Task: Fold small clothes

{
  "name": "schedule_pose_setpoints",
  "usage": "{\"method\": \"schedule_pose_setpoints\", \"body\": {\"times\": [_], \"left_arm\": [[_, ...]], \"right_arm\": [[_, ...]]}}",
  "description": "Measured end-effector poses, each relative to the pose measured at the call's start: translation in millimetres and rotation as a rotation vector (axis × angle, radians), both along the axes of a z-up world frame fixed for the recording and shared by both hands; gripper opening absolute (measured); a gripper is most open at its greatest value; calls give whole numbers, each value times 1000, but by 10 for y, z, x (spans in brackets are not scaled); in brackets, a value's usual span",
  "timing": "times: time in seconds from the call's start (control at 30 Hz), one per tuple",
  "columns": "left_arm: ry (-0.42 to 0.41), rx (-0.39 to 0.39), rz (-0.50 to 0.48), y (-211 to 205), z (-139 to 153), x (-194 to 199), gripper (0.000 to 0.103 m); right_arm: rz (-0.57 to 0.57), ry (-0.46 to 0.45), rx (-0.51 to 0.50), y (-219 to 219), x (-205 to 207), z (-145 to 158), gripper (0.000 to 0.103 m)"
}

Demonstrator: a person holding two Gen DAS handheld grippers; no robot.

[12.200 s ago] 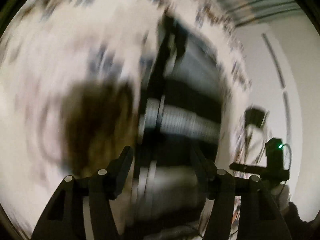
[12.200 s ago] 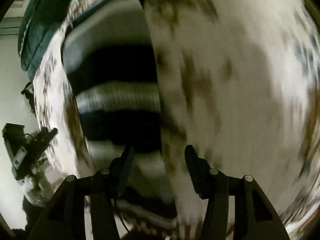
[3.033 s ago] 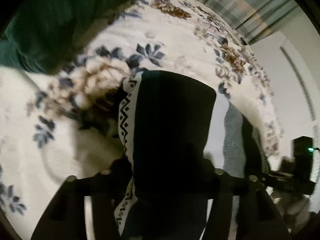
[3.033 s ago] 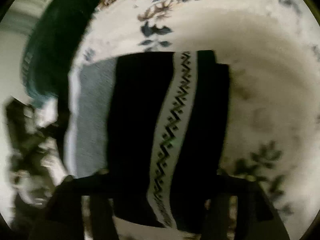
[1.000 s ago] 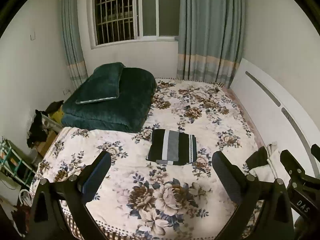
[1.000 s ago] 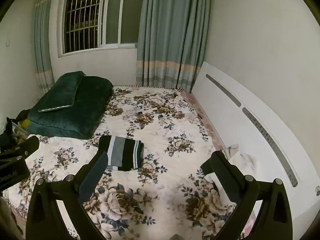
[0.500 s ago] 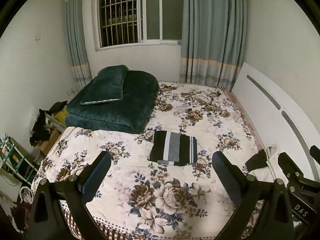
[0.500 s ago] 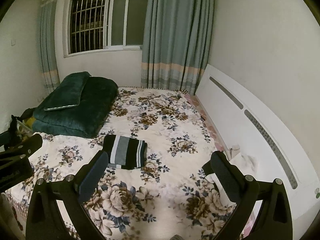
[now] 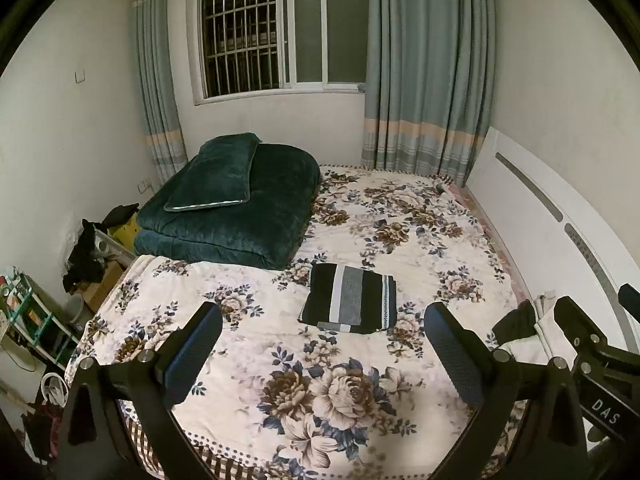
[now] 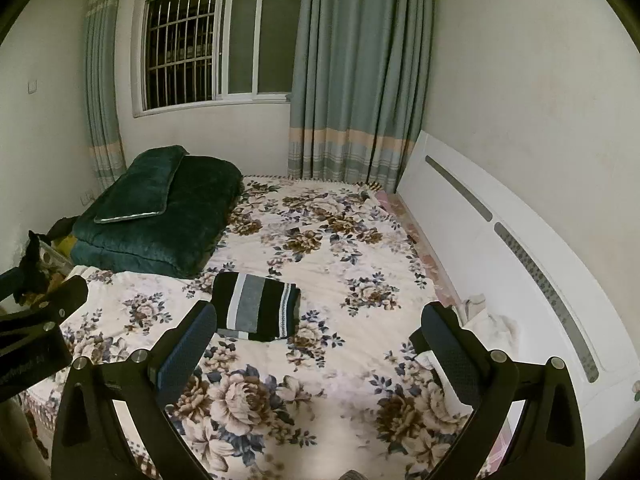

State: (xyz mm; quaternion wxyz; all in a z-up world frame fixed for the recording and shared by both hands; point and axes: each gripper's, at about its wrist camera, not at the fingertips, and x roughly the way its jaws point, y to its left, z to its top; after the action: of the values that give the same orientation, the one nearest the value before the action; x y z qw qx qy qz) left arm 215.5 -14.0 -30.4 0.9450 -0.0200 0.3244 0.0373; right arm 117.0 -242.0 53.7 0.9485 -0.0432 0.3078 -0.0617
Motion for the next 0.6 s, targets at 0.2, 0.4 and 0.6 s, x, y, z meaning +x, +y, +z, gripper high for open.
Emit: {"method": "schedule_pose_setpoints", "body": {"times": [0.2,0.4,0.6], "left_arm": [[-1,1,-1,3,0,6,103],[-3,1,1,9,3,-6,103],[-3,2,-1,22,6,-4,103]], "right_arm": [[2,0,2,-10,7,1,103],[3,1,2,-8,0,5,103],[2,1,4,18,-14,7,103]]}}
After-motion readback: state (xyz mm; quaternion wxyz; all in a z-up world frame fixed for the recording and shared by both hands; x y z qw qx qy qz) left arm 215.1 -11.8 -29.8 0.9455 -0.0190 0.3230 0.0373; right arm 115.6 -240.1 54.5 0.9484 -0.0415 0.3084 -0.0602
